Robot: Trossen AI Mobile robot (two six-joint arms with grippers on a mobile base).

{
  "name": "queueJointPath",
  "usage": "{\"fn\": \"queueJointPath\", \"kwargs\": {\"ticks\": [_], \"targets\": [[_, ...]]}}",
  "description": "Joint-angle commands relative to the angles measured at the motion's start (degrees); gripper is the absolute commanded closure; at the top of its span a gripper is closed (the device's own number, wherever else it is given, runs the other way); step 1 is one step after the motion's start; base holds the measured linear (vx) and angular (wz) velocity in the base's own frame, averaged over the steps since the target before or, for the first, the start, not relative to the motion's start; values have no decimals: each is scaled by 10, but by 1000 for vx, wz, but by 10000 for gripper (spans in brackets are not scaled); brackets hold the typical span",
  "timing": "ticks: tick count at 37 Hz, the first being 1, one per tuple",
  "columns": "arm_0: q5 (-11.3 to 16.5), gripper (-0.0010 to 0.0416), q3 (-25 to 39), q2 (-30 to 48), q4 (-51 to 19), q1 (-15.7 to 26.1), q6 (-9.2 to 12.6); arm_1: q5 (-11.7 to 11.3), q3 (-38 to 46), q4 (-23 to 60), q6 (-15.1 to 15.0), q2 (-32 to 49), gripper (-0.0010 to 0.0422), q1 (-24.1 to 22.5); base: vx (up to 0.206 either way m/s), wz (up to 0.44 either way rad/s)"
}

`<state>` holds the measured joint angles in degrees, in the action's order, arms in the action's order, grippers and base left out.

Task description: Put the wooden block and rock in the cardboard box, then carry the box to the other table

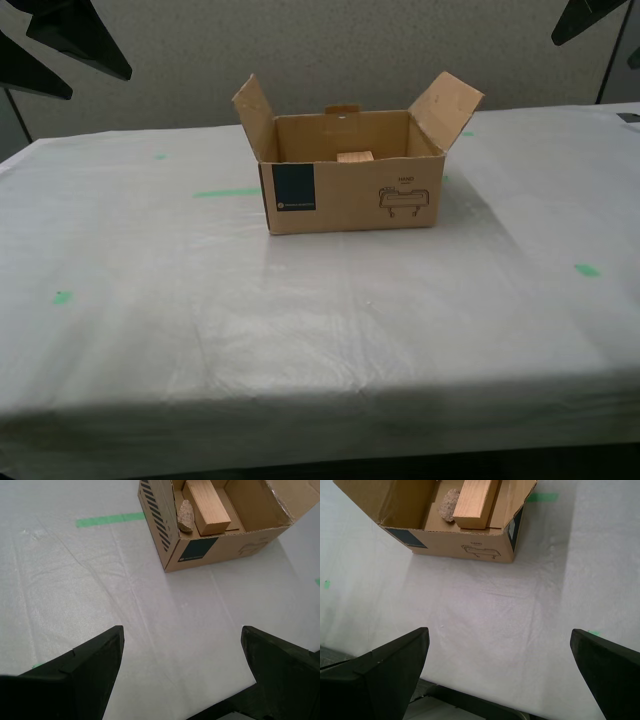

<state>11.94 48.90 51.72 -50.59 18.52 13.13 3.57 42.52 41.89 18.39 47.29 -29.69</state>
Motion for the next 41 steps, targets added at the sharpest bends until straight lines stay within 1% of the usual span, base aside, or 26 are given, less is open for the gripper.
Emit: {"fn": "queueJointPath", "kwargs": {"ticks": [1,41], "targets": [[0,12,0,0,0,0,2,1,0,0,1,0,94,0,0,0],[0,12,0,0,0,0,2,1,0,0,1,0,94,0,0,0]]}}
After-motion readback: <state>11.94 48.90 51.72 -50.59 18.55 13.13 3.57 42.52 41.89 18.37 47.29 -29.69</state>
